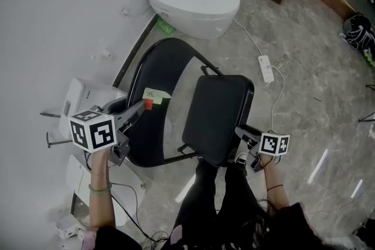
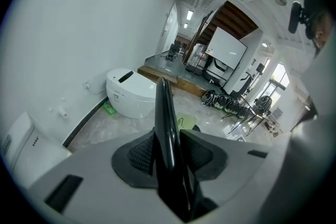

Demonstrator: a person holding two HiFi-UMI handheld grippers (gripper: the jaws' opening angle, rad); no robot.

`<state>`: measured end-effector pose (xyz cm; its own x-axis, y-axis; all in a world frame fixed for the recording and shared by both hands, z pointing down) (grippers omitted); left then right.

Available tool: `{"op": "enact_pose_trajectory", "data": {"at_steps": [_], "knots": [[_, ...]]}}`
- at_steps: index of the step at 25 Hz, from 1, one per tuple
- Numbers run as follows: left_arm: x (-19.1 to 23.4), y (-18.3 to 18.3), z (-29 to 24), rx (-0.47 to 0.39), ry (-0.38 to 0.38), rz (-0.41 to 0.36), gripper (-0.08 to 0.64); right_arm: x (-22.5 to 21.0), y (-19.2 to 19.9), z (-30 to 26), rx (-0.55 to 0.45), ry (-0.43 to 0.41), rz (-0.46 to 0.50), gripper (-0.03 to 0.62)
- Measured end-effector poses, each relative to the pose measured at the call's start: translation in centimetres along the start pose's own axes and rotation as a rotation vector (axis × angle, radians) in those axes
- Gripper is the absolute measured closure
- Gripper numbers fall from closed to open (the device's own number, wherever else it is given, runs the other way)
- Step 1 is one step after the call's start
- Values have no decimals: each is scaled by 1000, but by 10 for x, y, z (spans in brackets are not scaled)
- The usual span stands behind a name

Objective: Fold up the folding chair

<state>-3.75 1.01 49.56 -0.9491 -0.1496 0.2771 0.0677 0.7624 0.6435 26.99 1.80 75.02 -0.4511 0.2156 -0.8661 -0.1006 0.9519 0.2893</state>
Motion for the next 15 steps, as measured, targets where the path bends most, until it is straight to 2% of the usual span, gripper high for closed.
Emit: {"op": "enact_pose_trajectory", "data": {"at_steps": [5, 7, 9, 12, 15], "knots": [[-24, -12, 13, -4, 2, 14, 443, 45, -8, -11, 16, -60, 29, 362], [-21, -18, 23, -4, -15, 5, 445, 70, -10, -25, 27, -75, 58, 365], [4, -25, 40, 12, -39, -17, 445, 105, -8, -53, 42, -64, 73, 367], [52, -35, 66, 23, -25, -14, 445, 156, -3, -99, 81, -4, 122, 367], [68, -39, 77, 23, -18, -6, 445, 180, -2, -123, 113, 13, 145, 367]]}}
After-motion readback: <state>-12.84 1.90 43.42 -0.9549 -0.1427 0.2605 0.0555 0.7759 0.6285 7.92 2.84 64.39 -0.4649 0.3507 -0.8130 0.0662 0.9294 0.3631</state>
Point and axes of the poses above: the fingertips, and each gripper's own axes: z backward along the fingers, x to its left, y out of its underside, the point moved 2 cm from there along z, backward along the fingers, and after that the axes turned 1 degree about -x, right-handed, at the moved point
